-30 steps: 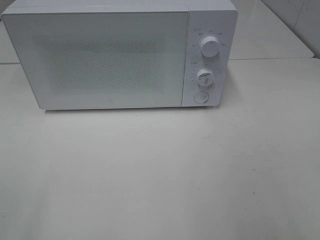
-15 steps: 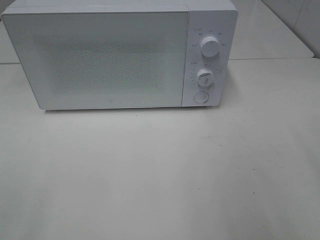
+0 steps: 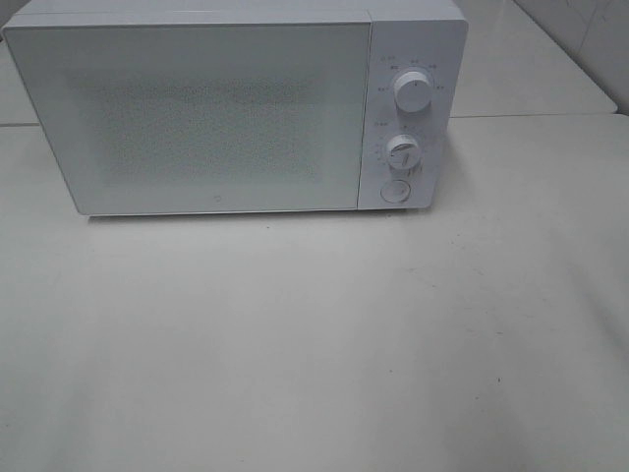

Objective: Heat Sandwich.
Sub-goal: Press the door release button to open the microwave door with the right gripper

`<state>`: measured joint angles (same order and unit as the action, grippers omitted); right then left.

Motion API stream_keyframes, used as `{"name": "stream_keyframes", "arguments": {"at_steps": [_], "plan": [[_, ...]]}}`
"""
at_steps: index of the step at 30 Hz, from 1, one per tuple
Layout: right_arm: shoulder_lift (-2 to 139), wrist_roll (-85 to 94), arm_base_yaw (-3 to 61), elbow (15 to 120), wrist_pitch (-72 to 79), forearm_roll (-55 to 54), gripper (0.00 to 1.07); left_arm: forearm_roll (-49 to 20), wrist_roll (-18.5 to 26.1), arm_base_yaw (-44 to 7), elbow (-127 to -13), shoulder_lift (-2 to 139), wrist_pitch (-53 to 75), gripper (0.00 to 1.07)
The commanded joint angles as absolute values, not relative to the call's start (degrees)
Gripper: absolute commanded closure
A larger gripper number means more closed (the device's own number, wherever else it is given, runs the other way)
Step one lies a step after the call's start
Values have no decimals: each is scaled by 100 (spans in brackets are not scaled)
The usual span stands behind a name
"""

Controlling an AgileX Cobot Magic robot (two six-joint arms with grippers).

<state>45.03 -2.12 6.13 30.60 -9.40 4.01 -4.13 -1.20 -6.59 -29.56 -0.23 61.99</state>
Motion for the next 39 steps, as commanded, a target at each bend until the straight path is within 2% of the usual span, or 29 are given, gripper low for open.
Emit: {"name": "stream_keyframes", "arguments": {"at_steps": [1,25,29,33,39], "plan": [[4819,-241,584,3100,-424,401,31,-453,-103,-653,-2951,-57,6142,9],[7380,-126,590,3100,3157,378,31,-453,-103,-653,-2951,-57,6142,9],[7735,321,814,3100,3678,-183,31,-453,-103,-653,-2951,-57,6142,9],[8107,1249,1312,3100,4183,-1123,31,-453,-103,-653,-2951,-57,6142,9],[8365,1547,1719,3100,4532,-1770,31,-453,-103,-653,-2951,-57,6142,9]]}}
